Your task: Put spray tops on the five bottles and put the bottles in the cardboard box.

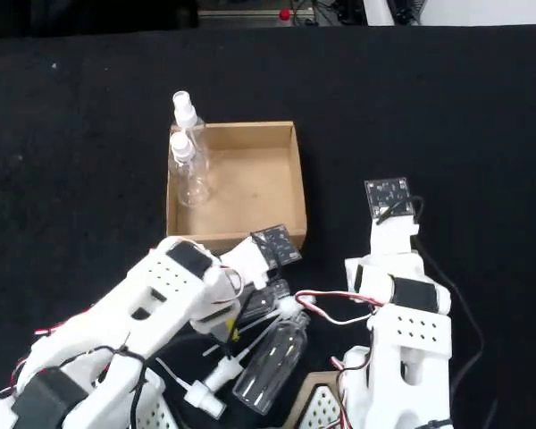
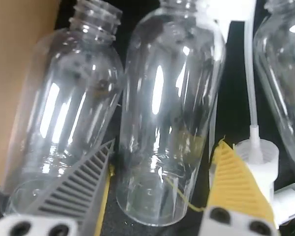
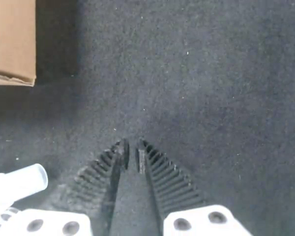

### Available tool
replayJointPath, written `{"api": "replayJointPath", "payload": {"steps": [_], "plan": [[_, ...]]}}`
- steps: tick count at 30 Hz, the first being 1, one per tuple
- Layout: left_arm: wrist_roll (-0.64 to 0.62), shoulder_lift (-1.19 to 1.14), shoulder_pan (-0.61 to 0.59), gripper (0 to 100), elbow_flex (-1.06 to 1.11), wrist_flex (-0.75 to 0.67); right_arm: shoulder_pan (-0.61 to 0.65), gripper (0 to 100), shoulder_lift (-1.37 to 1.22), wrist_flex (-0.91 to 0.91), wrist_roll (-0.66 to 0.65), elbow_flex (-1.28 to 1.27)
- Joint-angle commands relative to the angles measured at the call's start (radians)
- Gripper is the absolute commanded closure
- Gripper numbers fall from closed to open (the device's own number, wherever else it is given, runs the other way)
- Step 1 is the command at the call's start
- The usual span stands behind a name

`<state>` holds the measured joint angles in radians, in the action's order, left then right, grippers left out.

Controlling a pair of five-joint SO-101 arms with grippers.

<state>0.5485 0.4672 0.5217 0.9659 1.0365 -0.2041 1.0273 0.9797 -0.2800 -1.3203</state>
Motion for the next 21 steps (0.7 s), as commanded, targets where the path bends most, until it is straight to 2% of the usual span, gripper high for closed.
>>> {"api": "replayJointPath", "payload": {"steps": [1,8,21], "plan": [[-0.009,-0.003,0.054,72,-0.068,-0.017,-0.023,98.2,0.033,-0.023,-0.009,0.01],[-0.057,-0.014,0.084,72,-0.07,-0.072,-0.023,98.2,0.033,-0.023,-0.009,0.01],[-0.055,-0.011,0.082,72,-0.008,-0.051,-0.023,98.2,0.033,-0.023,-0.009,0.01]]}}
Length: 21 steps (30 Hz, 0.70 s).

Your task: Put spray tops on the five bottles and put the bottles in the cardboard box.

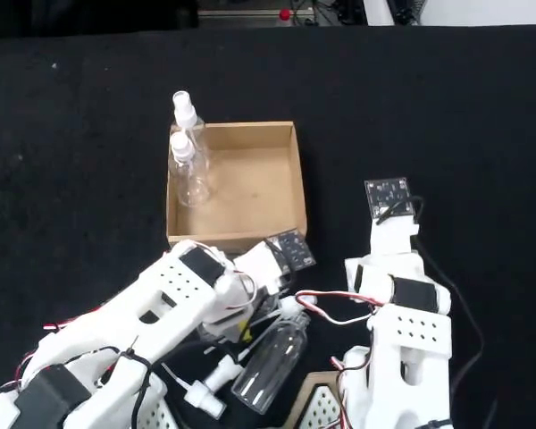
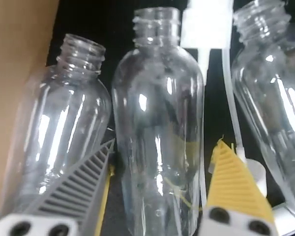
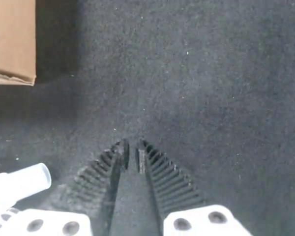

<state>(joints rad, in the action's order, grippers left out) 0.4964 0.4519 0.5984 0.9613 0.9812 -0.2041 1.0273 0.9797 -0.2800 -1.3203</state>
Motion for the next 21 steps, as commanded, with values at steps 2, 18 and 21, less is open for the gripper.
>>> {"api": "replayJointPath", "payload": {"steps": [2,18,21], "plan": [[-0.003,0.012,0.018,72,-0.013,0.038,-0.023,98.2,0.033,-0.023,-0.009,0.01],[0.002,0.014,0.044,82,-0.042,0.124,-0.025,98.2,0.033,-0.023,-0.009,0.008],[0.003,0.014,0.041,82,-0.048,0.126,-0.025,98.2,0.033,-0.023,-0.009,0.008]]}}
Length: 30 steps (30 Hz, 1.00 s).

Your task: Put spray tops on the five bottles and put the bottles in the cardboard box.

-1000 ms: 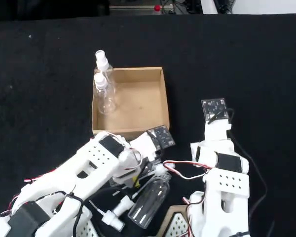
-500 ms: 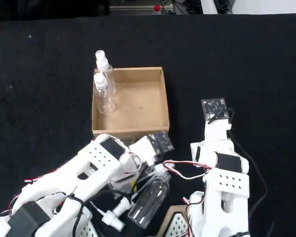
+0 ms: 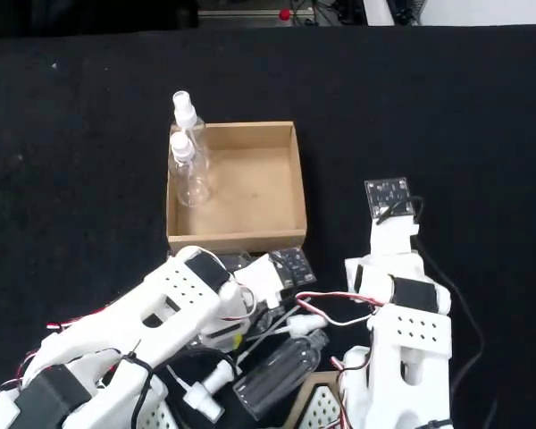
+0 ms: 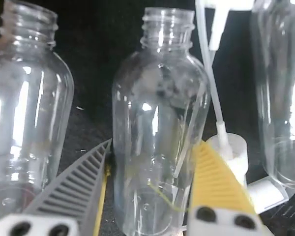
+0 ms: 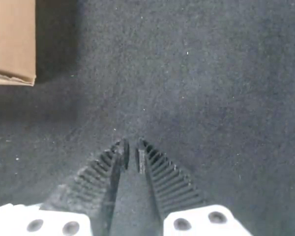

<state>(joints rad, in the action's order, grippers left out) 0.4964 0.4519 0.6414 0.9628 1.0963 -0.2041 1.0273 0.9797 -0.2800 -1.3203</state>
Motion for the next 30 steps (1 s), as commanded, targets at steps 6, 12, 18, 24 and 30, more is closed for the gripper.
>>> {"api": "replayJointPath", "payload": {"steps": [6,12,18,24,30], "plan": [[0.008,0.014,-0.079,82,-0.196,0.152,-0.025,98.2,0.033,-0.023,-0.009,0.008],[0.172,0.014,-0.183,82,-0.329,0.376,-0.025,98.2,0.033,-0.023,-0.009,0.008],[0.388,0.014,-0.328,82,-0.381,0.529,-0.025,98.2,0.033,-0.023,-0.009,0.008],[0.589,0.014,-0.559,82,-0.383,0.572,-0.025,98.2,0.033,-0.023,-0.009,0.008],[0.741,0.014,-0.771,82,-0.43,0.617,-0.025,98.2,0.033,-0.023,-0.009,0.008]]}}
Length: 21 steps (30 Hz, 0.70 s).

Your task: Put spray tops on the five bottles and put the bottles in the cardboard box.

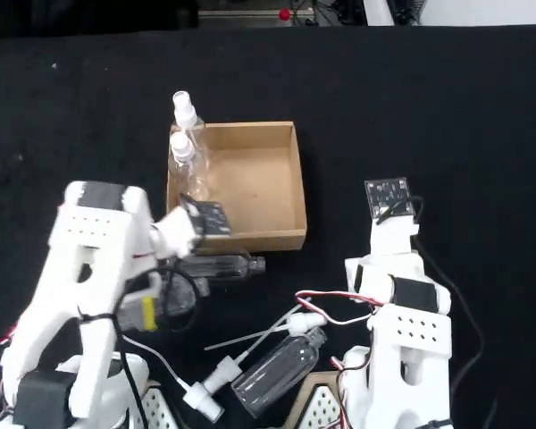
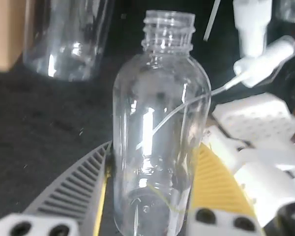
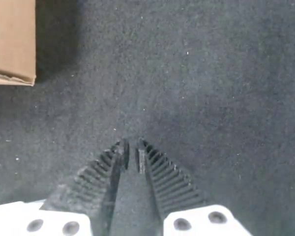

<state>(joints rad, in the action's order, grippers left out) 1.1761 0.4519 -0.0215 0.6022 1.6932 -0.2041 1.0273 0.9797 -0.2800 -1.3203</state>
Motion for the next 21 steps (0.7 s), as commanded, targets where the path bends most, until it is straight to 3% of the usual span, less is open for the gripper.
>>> {"api": "replayJointPath", "payload": {"steps": [1,7,12,15,21], "plan": [[0.084,0.014,-0.156,82,-0.079,0.02,-0.025,98.2,0.033,-0.023,-0.009,0.008],[0.183,0.002,-0.492,82,-0.128,-0.031,-0.025,98.2,0.033,-0.023,-0.009,0.008],[0.035,-0.054,-0.776,82,-0.033,-0.365,-0.023,98.2,0.033,-0.023,-0.009,0.008],[-0.026,-0.163,-0.888,82,-0.016,-0.493,-0.021,98.2,0.033,-0.023,-0.009,0.008],[-0.034,-0.338,-1.015,82,-0.101,-0.519,-0.02,98.2,0.033,-0.023,-0.009,0.008]]}}
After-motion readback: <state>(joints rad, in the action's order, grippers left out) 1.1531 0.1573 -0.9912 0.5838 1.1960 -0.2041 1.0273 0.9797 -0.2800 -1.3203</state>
